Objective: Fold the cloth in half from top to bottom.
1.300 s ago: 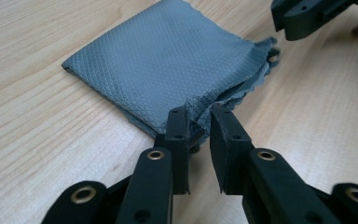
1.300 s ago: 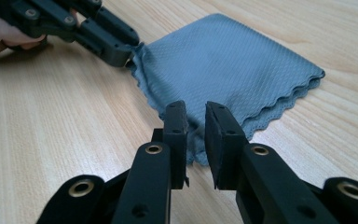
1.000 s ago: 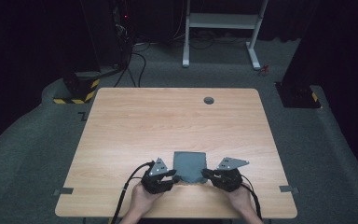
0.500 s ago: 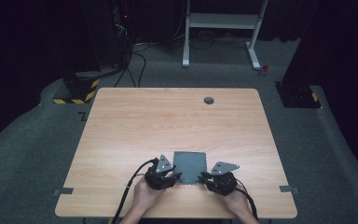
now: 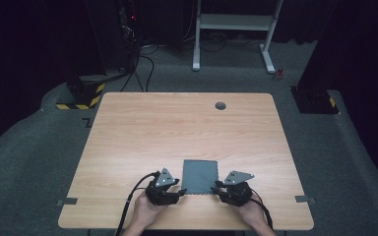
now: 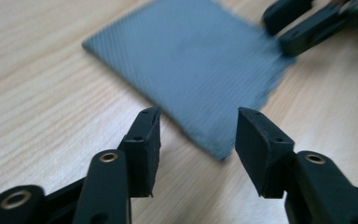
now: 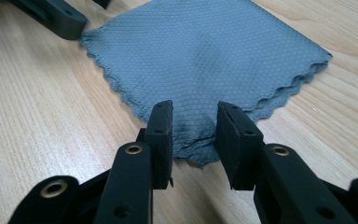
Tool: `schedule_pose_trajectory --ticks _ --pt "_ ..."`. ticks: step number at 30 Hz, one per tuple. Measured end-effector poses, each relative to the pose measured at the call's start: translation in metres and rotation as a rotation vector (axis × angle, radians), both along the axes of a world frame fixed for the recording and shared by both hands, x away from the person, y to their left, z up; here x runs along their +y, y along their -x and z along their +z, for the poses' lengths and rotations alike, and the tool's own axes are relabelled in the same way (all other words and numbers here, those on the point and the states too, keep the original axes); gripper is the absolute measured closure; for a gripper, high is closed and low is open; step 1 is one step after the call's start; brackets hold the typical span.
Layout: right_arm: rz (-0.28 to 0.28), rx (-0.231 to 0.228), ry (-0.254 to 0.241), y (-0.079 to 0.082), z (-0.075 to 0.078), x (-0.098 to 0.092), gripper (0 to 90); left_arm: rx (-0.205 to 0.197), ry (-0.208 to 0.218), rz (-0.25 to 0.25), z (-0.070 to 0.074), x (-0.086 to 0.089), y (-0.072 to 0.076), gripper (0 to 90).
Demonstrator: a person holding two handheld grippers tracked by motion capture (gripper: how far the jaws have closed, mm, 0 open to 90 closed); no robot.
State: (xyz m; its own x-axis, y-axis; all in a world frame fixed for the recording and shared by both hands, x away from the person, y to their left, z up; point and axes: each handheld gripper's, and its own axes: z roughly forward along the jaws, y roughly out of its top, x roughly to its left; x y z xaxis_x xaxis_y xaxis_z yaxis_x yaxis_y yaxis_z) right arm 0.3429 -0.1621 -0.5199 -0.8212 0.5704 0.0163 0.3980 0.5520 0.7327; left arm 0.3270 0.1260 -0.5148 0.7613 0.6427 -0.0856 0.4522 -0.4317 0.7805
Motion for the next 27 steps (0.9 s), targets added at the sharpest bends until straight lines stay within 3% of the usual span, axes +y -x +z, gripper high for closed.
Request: schedule_pose_trajectory --ticks 2,4,6,9,13,17,22,23,25,27 --pt "-0.021 0.010 -0.023 -0.004 0.002 -0.004 67.6 -0.009 0.067 0.017 0.006 0.006 -0.002 48.3" --pt "-0.039 0.007 -0.040 -0.008 0.005 -0.006 68.4 -0.016 0.079 0.042 0.009 0.008 -0.008 47.4" --pt "-0.080 -0.002 -0.049 -0.016 0.009 -0.008 69.6 -0.027 0.039 0.080 0.010 0.006 -0.018 47.7" --pt "-0.146 0.027 -0.075 -0.035 0.012 -0.008 70.0 0.012 0.004 0.153 0.008 -0.001 -0.043 48.1" --pt "-0.208 0.048 -0.077 -0.059 0.012 -0.002 69.4 0.029 -0.033 0.181 0.006 -0.013 -0.068 47.8" --pt "-0.237 0.074 -0.081 -0.076 0.010 0.003 67.1 0.076 -0.060 0.211 0.002 -0.023 -0.090 47.7" --pt "-0.249 0.115 -0.050 -0.087 0.003 0.009 66.9 0.086 -0.088 0.209 0.000 -0.028 -0.100 47.5" --pt "-0.247 0.106 -0.055 -0.088 0.002 0.009 67.3 0.088 -0.089 0.213 0.000 -0.029 -0.099 47.7" --pt "-0.243 0.114 -0.050 -0.089 0.002 0.009 73.1 0.052 -0.126 0.193 -0.001 -0.033 -0.096 49.3" --pt "-0.224 0.101 -0.026 -0.089 0.003 0.010 79.0 0.046 -0.132 0.169 0.000 -0.035 -0.094 59.5"
